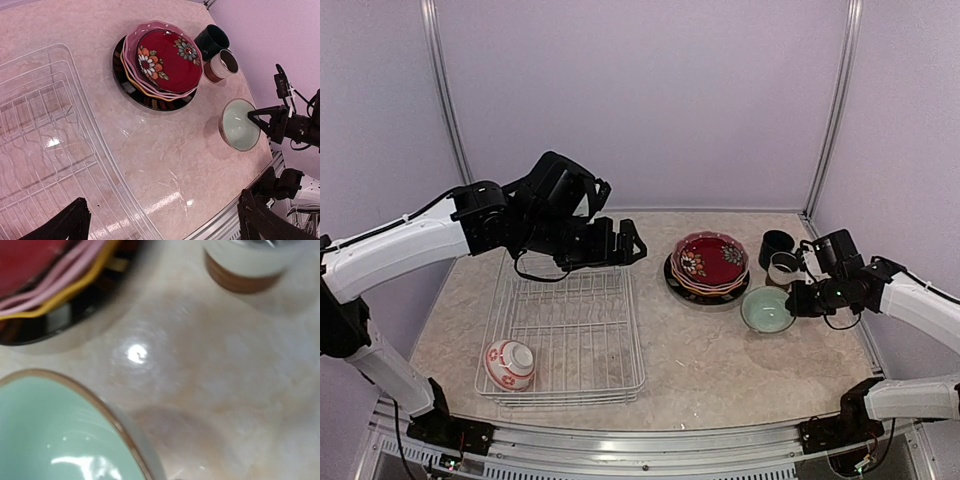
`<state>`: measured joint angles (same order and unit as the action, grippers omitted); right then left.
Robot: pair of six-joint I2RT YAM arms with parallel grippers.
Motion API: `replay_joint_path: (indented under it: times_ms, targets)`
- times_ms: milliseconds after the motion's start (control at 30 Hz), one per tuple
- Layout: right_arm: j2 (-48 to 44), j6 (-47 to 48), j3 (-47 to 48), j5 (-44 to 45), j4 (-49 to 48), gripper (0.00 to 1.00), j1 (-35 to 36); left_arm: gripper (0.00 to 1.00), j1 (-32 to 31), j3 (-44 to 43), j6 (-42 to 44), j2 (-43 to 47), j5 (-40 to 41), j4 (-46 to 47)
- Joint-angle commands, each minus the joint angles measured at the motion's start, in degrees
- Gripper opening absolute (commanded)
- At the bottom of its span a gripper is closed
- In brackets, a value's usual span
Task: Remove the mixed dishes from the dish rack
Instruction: Place the bowl at the corner of the board.
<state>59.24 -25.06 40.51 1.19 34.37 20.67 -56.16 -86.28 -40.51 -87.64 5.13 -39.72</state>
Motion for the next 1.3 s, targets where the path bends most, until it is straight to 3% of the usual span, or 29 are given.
replay_joint_path:
  times_ms: [0, 467, 1267]
  targets:
    - [0.16, -3.96, -1.08, -0.1, -2.15, 0.0, -2.56, 0.99, 0.64, 1.16, -0.58, 1.97, -0.51, 1.04]
    - [1.61, -6.66, -5.5, 3.45, -8.34, 0.0, -11.77, 0.99, 1.95, 4.49, -0.71, 4.13, -0.98, 2.14]
    - [6.19, -1.81, -5.99, -10.5, -15.07, 0.0, -12.93, 0.99, 6.36, 10.12, -3.11, 8.32, -3.58, 1.33]
